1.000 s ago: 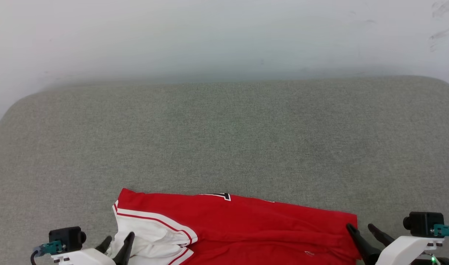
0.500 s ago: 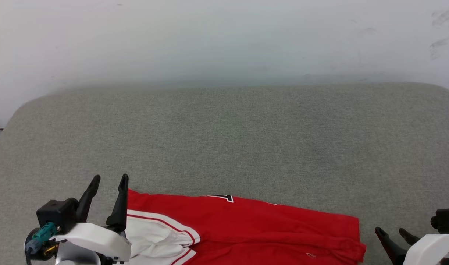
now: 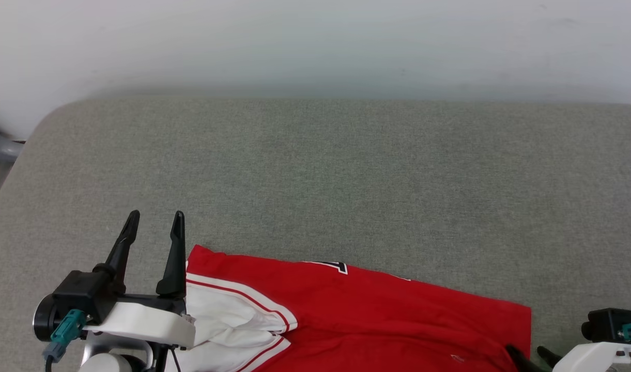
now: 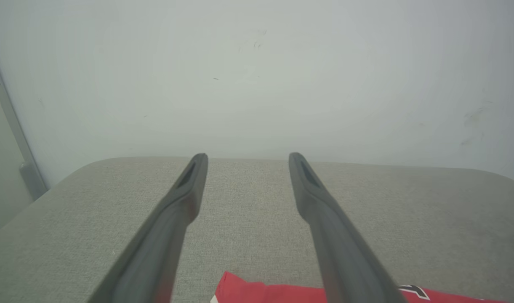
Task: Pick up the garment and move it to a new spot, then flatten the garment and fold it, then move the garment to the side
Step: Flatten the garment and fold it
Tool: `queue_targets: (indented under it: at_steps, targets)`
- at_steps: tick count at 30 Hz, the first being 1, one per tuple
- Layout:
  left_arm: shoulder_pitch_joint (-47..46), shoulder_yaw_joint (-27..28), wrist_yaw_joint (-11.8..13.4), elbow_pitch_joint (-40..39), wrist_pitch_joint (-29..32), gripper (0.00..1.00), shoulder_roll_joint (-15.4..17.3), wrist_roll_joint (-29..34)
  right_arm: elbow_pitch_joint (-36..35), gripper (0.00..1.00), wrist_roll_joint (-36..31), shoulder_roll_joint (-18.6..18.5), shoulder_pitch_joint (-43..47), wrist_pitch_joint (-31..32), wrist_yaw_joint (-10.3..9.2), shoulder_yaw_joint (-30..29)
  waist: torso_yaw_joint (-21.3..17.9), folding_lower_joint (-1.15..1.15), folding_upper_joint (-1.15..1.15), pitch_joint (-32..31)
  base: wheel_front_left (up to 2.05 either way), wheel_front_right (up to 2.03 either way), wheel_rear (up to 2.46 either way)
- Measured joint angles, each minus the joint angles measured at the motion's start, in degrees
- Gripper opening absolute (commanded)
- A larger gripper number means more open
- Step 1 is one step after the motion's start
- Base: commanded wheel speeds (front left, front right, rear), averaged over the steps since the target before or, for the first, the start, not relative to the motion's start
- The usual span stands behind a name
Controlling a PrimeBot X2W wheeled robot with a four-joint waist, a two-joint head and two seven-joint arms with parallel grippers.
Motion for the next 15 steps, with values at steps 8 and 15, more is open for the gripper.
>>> queue_targets:
  at_steps: [8,15]
  targets:
    - [0.0,1.7,-1.6,-1.0,0.0,1.0,-3.1,4.1,4.0,1.0,1.0,0.7,-0.7,2.0,0.01,1.4,1.6,0.0,0.0,2.1,0.0,0.0,0.0]
    - [0.0,2.6,-3.1,-0.2,0.0,1.0,-5.0,5.9,6.6,0.0,1.5,0.8,-2.6,5.3,0.0,1.6,2.1,0.0,0.0,3.0,0.0,0.0,0.0]
